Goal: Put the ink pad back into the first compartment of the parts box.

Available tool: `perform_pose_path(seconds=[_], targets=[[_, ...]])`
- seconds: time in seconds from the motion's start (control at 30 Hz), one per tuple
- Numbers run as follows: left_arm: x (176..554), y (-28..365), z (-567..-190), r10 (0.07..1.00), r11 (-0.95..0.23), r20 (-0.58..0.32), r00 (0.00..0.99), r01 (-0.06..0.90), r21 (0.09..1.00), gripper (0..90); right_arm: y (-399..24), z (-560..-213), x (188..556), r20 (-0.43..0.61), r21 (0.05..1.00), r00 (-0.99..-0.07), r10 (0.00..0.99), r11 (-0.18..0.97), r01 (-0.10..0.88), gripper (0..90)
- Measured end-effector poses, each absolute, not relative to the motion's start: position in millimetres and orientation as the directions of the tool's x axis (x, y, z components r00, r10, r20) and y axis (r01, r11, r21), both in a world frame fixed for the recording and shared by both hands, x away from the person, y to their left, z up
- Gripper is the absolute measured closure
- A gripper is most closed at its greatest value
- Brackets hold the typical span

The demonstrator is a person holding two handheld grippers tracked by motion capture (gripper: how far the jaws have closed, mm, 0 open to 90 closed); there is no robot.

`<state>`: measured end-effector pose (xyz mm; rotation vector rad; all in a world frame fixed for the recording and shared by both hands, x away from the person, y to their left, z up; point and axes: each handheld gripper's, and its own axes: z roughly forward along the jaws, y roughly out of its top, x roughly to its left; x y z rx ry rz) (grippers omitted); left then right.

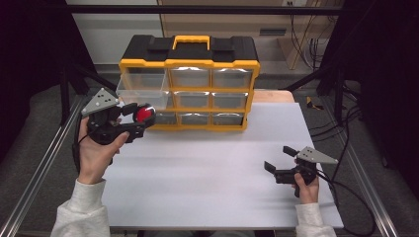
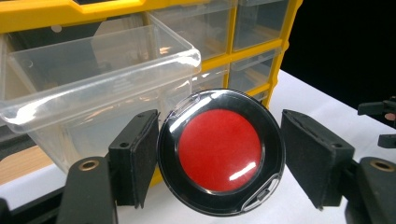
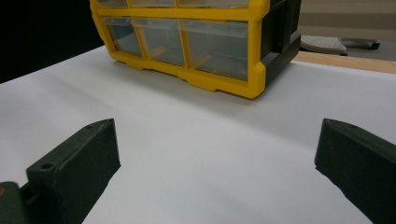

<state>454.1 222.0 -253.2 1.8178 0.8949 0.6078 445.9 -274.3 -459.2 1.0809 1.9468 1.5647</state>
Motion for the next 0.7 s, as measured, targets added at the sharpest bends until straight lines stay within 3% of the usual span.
perform_pose_path(seconds=[0.7], targets=[[462.4,219.9,-224.8,0.806,-0.227,0.019,0.592,0.278,0.933,29.8,-273.8,-459.4,446.2,0.148,0.947,-0.611,0.778,0.066,0.314,0.4]])
